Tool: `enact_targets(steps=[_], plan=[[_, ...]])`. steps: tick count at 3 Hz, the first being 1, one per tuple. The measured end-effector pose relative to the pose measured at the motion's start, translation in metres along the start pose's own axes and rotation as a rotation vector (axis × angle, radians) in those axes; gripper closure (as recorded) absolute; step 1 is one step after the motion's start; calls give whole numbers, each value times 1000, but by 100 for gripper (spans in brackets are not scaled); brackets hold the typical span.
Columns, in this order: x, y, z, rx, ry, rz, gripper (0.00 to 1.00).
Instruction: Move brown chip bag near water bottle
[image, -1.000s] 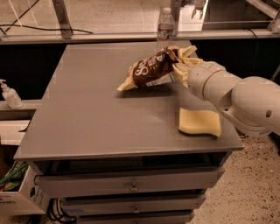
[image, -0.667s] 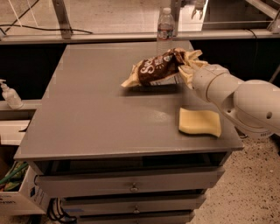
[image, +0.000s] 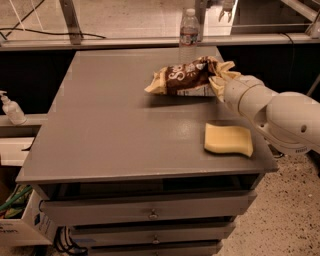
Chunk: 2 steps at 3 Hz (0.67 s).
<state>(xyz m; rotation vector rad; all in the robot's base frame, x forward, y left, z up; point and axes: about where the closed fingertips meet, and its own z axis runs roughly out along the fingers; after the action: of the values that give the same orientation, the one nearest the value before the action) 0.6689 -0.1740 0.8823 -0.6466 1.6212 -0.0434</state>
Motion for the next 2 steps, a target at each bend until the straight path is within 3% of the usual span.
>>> enact_targets(steps=[1, 2], plan=[[4, -8, 12, 7, -2, -8, 100], [12, -30, 44, 34, 12, -29, 100]])
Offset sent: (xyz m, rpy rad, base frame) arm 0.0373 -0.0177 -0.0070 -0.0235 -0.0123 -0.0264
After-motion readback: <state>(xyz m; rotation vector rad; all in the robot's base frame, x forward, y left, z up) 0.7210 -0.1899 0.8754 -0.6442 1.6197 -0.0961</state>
